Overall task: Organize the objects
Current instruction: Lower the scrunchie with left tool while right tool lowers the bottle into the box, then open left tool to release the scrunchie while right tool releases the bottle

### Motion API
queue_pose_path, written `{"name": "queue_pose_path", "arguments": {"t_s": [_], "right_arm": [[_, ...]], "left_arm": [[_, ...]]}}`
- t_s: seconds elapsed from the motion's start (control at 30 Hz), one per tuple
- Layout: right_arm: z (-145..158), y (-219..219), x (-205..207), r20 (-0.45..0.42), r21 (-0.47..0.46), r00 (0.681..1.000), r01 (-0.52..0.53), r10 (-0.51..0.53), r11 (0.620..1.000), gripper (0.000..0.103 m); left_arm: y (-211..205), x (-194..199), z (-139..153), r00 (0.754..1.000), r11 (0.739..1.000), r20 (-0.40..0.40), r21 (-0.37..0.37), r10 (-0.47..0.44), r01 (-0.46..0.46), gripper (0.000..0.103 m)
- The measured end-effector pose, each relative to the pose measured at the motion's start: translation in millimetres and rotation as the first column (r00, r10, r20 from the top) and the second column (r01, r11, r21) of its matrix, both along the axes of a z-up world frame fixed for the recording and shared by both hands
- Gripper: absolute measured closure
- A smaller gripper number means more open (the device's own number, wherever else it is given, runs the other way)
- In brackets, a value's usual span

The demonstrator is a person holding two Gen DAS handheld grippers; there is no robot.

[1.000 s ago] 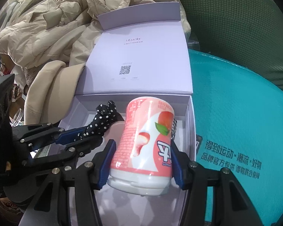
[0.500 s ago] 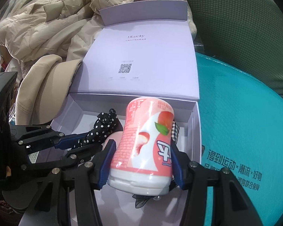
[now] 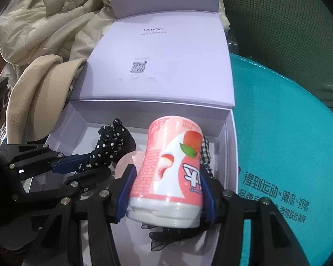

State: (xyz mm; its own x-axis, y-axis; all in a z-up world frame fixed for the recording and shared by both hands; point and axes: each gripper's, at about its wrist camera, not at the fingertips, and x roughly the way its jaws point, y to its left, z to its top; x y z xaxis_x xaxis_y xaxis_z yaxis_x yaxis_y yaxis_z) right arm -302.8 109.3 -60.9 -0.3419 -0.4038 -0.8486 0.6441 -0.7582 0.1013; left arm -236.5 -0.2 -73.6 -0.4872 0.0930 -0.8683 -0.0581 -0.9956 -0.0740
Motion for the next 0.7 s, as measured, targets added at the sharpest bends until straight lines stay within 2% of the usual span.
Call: {"name": "queue_pose_path", "arguments": {"t_s": [0.23,0.37,0.6,0.7], "right_arm": [[0,0,0,0.001,0.017,1.000,0.015,-0.015,1.000,0.044],[4,3,1,-0.013,0.030,1.000,0.020,-0.019,0.999,0.039],[8,8,5,-0.018,0.033,0.999,0.030,-0.029,0.999,0.039],[11,10,7,-0.022,0.030,0.999,0.038,-0.038,0.999,0.039]], "left_arm": [[0,1,-1,1.000,1.000,0.014,-0.004,0.004,-0.004,0.086],[-2,-1,-3,1.000,1.000,0.031,0.007,0.006,-0.006,0.083],[-1,-2,-4,0.999,1.000,0.032,-0.007,0.010,-0.009,0.077],[3,-3,-3,0.999,1.000,0.034,0.002,0.014,-0.014,0.071]]}}
